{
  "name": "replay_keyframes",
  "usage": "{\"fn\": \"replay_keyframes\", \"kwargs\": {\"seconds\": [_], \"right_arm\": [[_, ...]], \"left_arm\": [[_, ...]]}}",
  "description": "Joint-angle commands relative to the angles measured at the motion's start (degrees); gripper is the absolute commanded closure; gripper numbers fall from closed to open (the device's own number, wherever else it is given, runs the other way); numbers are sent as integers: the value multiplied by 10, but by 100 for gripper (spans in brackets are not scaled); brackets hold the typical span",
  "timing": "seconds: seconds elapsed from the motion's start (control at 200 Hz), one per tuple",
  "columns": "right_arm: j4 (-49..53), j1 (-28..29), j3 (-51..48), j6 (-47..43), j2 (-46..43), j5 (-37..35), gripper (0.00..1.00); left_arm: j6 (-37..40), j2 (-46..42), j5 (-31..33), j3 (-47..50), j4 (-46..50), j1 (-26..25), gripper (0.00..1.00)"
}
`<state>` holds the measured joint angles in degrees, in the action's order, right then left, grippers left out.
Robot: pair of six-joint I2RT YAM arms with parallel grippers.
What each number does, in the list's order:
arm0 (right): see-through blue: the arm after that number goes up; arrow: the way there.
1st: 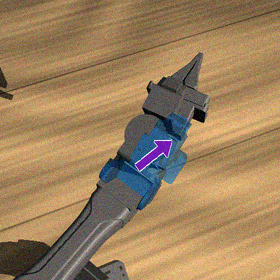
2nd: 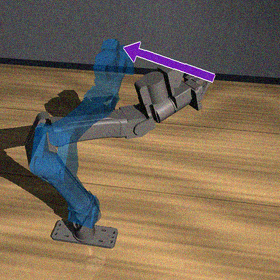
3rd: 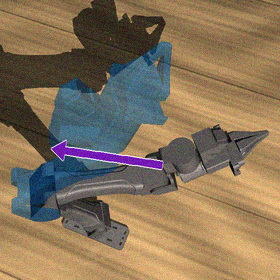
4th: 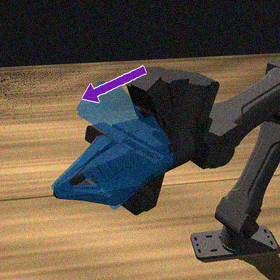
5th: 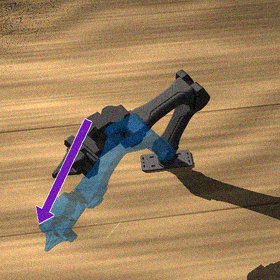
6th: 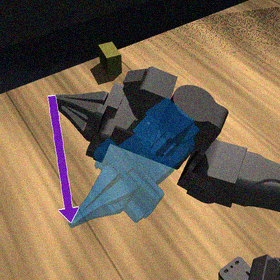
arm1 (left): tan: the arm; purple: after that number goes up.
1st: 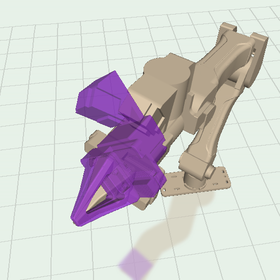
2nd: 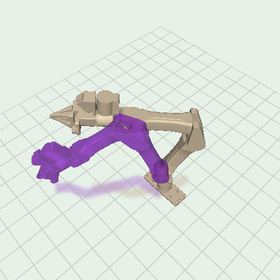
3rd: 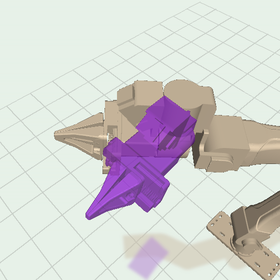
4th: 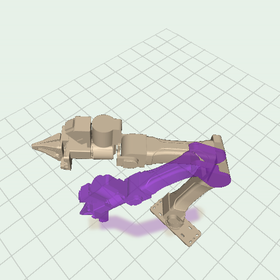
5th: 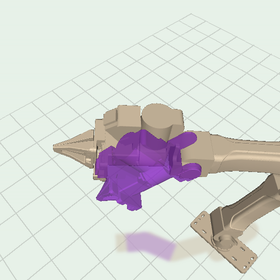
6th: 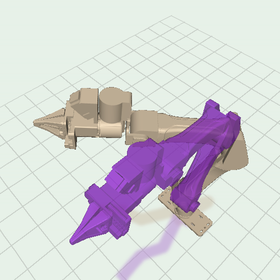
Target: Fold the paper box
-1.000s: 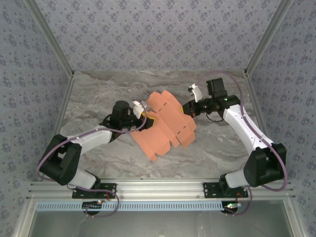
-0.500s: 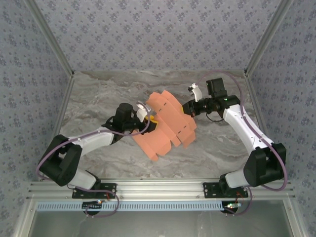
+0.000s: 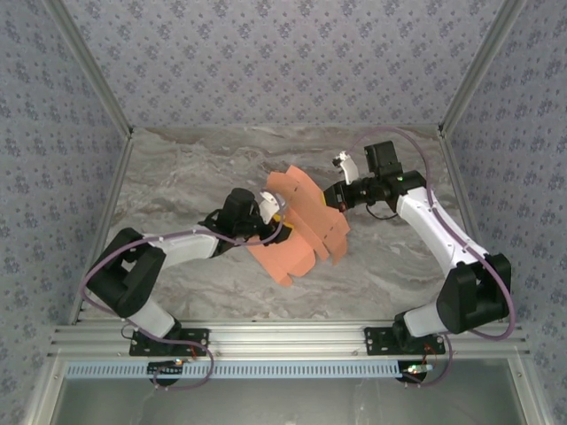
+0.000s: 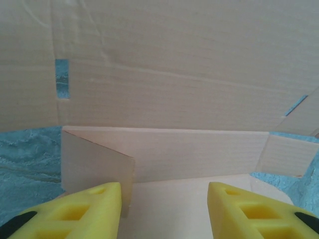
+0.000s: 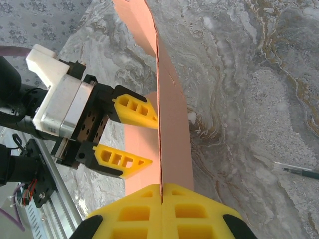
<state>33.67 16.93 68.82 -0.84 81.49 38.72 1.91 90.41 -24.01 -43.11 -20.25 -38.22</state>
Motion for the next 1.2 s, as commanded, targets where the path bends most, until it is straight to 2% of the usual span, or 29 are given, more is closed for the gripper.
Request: {"fn": "replay_keyframes", "kwargs": {"seconds": [0.0,0.185,0.48,0.745,1.194], "right_arm": [[-16,2,8,-3,1,-9,100],[5,4,18,-33,0,-46,100],[22,37,20,-78,-12,-91,100],[22,53,29,-87,-9,-94,100],[22,62,29,-92,-9,-91,100]], "left_arm": [[-2,-18,-20,-11,-8,-6,50],[-16,-82,-24,3,7,6,46],[-73,-159,-71,-34,85,62,44],[-100,-126,-127,-106,137,83,41],[-160,-22,-184,-185,120,119,38]]}}
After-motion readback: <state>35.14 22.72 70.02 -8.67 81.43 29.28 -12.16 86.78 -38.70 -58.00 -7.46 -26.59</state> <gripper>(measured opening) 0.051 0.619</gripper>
